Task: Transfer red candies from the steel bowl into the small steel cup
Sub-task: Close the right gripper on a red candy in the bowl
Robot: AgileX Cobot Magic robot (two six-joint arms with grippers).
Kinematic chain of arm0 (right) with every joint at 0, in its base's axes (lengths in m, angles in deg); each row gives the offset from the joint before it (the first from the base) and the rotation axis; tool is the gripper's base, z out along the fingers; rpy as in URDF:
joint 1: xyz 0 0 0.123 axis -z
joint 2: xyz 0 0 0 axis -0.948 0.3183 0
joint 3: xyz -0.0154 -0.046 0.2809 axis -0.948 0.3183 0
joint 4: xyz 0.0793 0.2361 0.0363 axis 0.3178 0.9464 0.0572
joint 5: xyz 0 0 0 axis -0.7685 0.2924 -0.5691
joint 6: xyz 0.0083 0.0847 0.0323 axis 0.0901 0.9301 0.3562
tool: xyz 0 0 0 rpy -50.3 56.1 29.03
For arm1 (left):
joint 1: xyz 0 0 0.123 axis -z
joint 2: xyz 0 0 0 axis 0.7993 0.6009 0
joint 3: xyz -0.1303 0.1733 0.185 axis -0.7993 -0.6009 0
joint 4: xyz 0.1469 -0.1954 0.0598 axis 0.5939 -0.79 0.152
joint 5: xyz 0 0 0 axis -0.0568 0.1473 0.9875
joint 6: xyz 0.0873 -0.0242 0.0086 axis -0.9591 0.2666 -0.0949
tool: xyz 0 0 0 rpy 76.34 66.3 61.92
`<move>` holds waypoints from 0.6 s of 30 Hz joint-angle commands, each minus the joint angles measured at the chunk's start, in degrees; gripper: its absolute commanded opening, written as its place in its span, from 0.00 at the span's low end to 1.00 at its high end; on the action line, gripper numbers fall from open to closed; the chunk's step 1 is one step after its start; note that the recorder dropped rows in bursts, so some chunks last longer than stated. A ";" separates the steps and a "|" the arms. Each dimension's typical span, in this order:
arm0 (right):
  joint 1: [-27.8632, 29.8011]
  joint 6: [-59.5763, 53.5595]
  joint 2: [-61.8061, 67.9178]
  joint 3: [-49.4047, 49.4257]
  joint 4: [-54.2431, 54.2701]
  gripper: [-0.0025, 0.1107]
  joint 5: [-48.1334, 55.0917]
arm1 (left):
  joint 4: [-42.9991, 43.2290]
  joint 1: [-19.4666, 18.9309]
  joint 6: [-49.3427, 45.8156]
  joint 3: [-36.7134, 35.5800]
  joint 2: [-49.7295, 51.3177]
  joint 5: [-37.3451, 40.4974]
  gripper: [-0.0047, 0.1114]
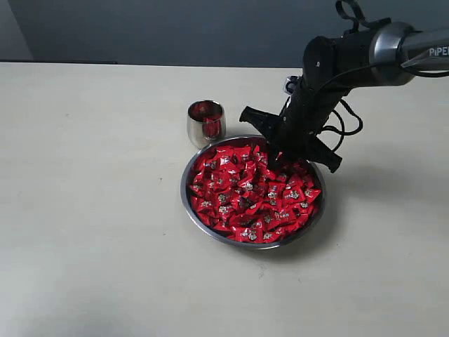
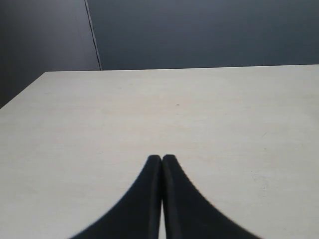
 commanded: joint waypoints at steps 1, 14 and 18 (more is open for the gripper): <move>0.24 -0.64 0.03 -0.30 -0.93 0.05 0.79 | 0.33 0.31 0.15 -0.22 -0.26 -0.10 0.04; 0.24 -0.89 -1.87 -4.09 -3.90 0.05 4.34 | 0.33 0.31 0.15 -0.22 -0.26 -0.10 0.04; 0.24 -0.89 -1.87 -6.39 -4.73 0.05 6.62 | 0.33 0.31 0.15 -0.22 -0.26 -0.10 0.04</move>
